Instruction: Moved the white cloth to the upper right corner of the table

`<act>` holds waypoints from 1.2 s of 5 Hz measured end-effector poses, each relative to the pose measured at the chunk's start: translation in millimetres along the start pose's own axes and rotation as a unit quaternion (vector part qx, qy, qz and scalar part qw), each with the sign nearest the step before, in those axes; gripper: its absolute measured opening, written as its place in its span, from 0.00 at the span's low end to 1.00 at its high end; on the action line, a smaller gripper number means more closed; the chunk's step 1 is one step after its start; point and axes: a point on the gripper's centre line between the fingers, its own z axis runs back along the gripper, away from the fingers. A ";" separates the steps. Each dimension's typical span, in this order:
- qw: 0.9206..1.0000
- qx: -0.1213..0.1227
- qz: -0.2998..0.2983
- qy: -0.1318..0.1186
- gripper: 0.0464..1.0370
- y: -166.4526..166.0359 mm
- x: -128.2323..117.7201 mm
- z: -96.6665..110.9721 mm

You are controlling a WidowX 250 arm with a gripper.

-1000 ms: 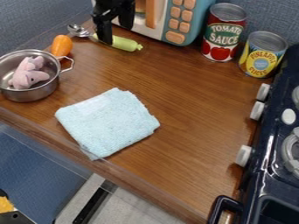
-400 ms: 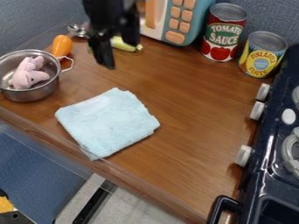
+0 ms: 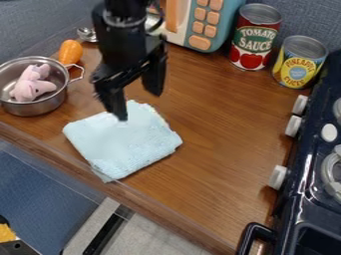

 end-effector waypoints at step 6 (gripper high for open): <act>0.998 0.048 -0.017 -0.026 0.96 13.8 21.4 -55.2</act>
